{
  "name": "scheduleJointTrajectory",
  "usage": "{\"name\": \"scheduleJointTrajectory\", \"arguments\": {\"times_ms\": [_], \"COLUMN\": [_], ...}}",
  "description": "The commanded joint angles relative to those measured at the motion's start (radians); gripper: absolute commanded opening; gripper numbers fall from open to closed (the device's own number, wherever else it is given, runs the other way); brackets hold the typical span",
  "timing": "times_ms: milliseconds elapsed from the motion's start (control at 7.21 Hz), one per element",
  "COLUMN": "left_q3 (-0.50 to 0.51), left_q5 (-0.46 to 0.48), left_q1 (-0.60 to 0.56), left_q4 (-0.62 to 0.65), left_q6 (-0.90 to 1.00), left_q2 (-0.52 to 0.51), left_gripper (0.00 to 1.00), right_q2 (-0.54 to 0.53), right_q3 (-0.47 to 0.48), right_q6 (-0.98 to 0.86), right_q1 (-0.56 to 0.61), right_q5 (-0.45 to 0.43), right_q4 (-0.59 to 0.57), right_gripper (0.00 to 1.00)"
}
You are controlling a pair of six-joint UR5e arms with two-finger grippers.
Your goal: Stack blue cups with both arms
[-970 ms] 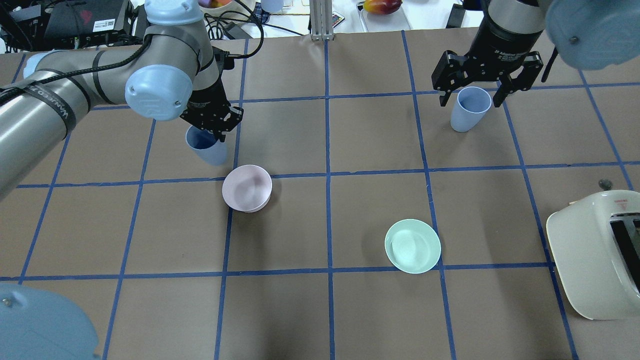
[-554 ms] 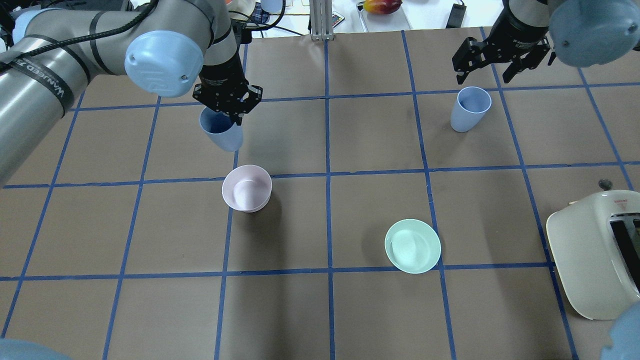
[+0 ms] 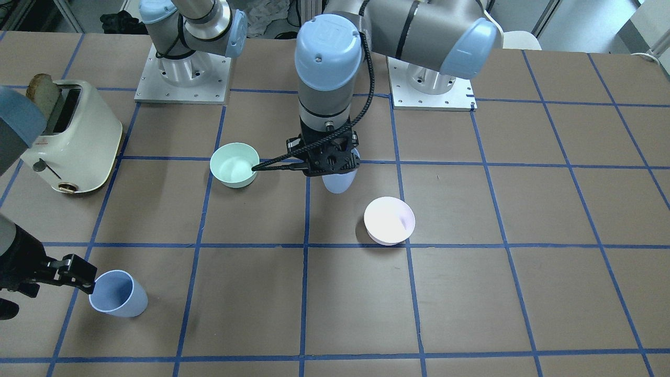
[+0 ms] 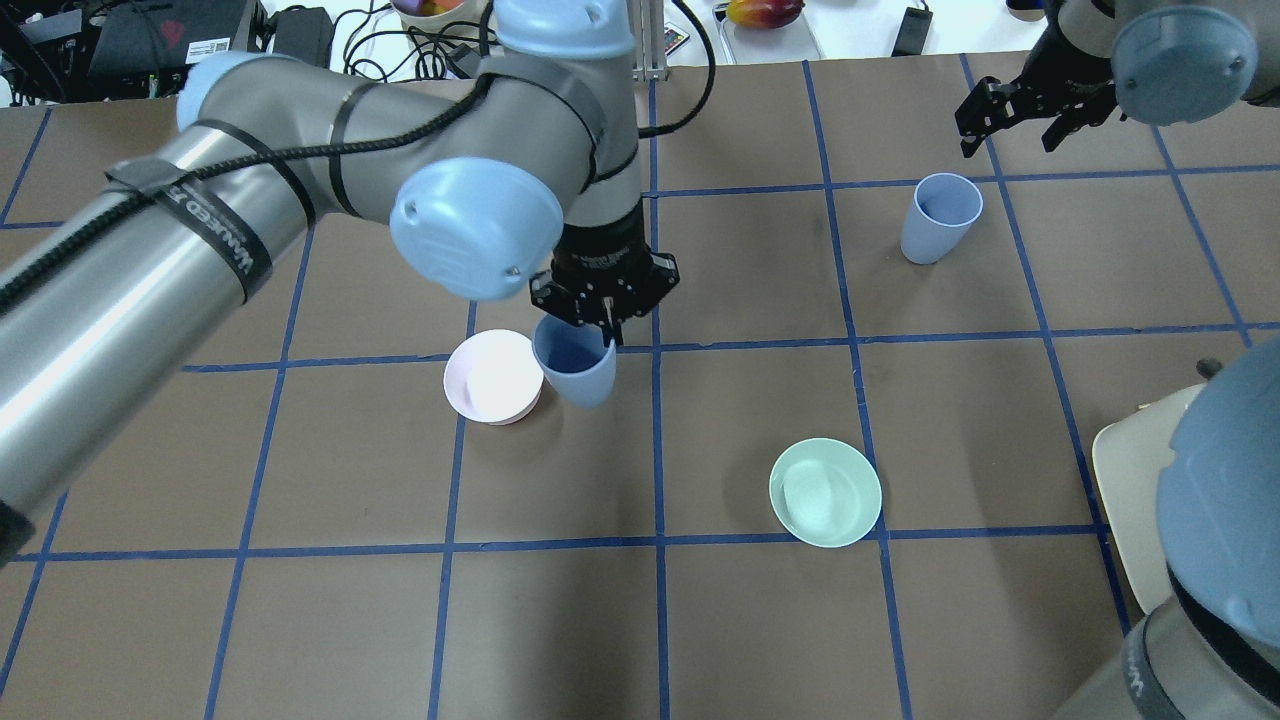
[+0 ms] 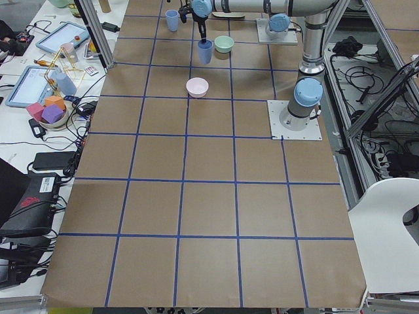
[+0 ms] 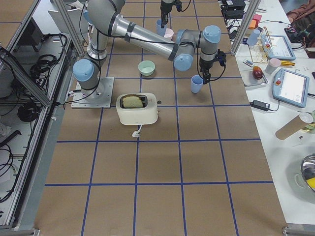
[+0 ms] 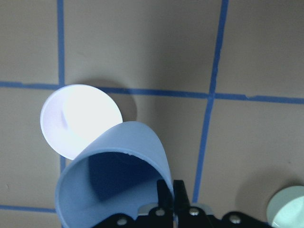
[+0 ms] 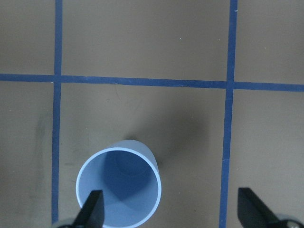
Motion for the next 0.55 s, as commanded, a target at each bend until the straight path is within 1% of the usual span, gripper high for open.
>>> {"name": "scheduleJointTrajectory", "arguments": {"times_ms": [0, 139, 277, 416], "left_q3": [-0.138, -0.203, -0.218, -0.232], "left_q5": [-0.020, -0.076, -0.105, -0.096], "left_q1": [-0.077, -0.083, -0.094, -0.096], "left_q4": [0.034, 0.162, 0.212, 0.223], "left_q6": [-0.152, -0.174, -0.218, -0.220], "left_q2": [0.022, 0.020, 0.043, 0.028], "left_gripper": [0.00, 0.00, 0.00, 0.00], "right_q2": [0.058, 0.080, 0.083, 0.088], "right_q3": [0.002, 0.011, 0.013, 0.019], "right_q6": [0.004, 0.004, 0.006, 0.003], "right_q1": [0.000, -0.001, -0.001, -0.001], "right_q5": [0.013, 0.003, -0.005, -0.033], "right_q4": [0.031, 0.030, 0.027, 0.027], "right_gripper": [1.00, 1.00, 1.00, 1.00]}}
